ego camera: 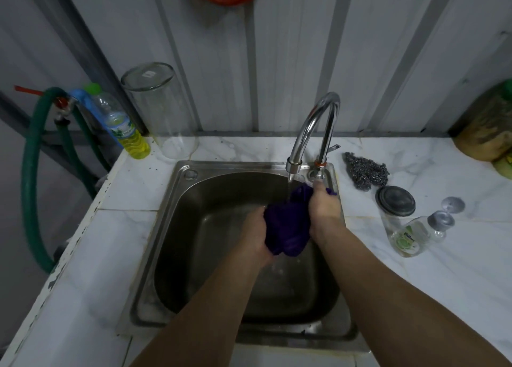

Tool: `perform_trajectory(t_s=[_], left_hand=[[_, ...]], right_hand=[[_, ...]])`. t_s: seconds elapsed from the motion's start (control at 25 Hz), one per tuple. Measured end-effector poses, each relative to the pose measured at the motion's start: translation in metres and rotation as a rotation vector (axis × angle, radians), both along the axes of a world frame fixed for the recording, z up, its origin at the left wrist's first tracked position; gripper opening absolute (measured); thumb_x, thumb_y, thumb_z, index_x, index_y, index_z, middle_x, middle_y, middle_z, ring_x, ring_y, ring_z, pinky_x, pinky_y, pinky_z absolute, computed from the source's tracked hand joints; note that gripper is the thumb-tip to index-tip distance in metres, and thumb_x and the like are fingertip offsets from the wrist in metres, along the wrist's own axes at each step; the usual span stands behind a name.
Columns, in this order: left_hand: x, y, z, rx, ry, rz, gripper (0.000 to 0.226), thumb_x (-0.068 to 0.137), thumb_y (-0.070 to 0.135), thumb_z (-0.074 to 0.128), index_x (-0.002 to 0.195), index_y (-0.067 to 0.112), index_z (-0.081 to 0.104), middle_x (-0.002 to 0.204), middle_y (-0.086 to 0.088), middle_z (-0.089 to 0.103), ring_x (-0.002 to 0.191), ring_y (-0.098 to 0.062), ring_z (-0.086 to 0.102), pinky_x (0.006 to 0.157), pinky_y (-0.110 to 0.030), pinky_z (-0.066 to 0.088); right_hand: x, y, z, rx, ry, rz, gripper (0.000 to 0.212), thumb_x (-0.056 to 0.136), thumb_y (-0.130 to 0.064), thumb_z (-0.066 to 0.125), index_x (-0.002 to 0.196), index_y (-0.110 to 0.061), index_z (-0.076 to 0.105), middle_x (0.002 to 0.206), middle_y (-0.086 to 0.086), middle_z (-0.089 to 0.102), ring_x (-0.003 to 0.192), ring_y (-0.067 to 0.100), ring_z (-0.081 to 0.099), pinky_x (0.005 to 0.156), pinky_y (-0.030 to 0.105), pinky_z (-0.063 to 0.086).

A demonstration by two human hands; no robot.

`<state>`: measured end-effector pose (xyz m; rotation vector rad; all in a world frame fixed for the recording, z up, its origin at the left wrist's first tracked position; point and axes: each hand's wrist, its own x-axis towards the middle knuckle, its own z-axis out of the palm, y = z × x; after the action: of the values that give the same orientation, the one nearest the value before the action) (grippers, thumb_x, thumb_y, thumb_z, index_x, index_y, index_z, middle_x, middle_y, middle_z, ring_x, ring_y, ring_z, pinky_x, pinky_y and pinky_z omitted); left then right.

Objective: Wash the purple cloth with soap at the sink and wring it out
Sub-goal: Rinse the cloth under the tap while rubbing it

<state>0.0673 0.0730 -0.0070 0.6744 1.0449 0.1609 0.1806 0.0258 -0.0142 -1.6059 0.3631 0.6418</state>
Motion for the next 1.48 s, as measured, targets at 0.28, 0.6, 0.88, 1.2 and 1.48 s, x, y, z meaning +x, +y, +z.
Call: perform_trajectory(t_s=[0.28,0.6,0.88,1.2,1.48], left_hand=[[-0.007,0.005,-0.002,-0.328,-0.075,-0.235,0.075,0.087,0.077,0.041,0.116,0.014,0.069,0.119,-0.025,0.072,0.099,-0.051,0.07,0.078,-0.062,0.057],[-0.006,0.013,-0.007,-0.195,-0.225,-0.056,0.074,0.082,0.07,0.063,0.121,0.008,0.072,0.123,-0.016,0.073,0.113,-0.031,0.07,0.098,-0.043,0.055],[-0.039,0.025,-0.017,-0.014,-0.117,-0.435,0.058,0.074,0.057,0.074,0.113,0.014,0.076,0.098,-0.014,0.08,0.074,-0.025,0.075,0.062,-0.034,0.055],[-0.016,0.021,-0.025,-0.204,-0.176,-0.274,0.081,0.075,0.081,0.061,0.114,0.012,0.078,0.122,-0.018,0.073,0.106,-0.033,0.072,0.092,-0.043,0.056],[0.008,0.02,-0.023,-0.157,-0.053,-0.254,0.063,0.063,0.029,0.088,0.114,0.003,0.061,0.081,-0.019,0.079,0.062,-0.024,0.074,0.052,-0.031,0.059]], right_hand=[[-0.02,-0.019,0.021,0.252,-0.408,0.288,0.012,0.09,-0.015,0.062,0.081,-0.021,0.068,0.071,-0.006,0.07,0.072,0.005,0.067,0.073,0.021,0.052],[-0.066,-0.06,0.016,-0.136,-1.218,0.932,0.048,0.086,-0.012,0.067,0.134,-0.012,0.06,0.141,0.005,0.059,0.137,0.018,0.046,0.118,0.033,0.032],[-0.026,-0.047,0.015,0.121,-0.448,0.236,0.033,0.09,0.002,0.051,0.095,-0.025,0.069,0.073,-0.002,0.073,0.06,0.017,0.065,0.062,0.034,0.053],[-0.048,-0.053,0.02,-0.209,-1.06,0.769,0.036,0.089,-0.027,0.062,0.123,-0.017,0.065,0.115,0.0,0.069,0.106,0.009,0.062,0.095,0.018,0.045],[-0.005,-0.051,0.005,0.089,-0.557,0.418,0.035,0.088,-0.001,0.049,0.083,-0.026,0.072,0.086,0.003,0.076,0.084,0.022,0.071,0.074,0.027,0.057]])
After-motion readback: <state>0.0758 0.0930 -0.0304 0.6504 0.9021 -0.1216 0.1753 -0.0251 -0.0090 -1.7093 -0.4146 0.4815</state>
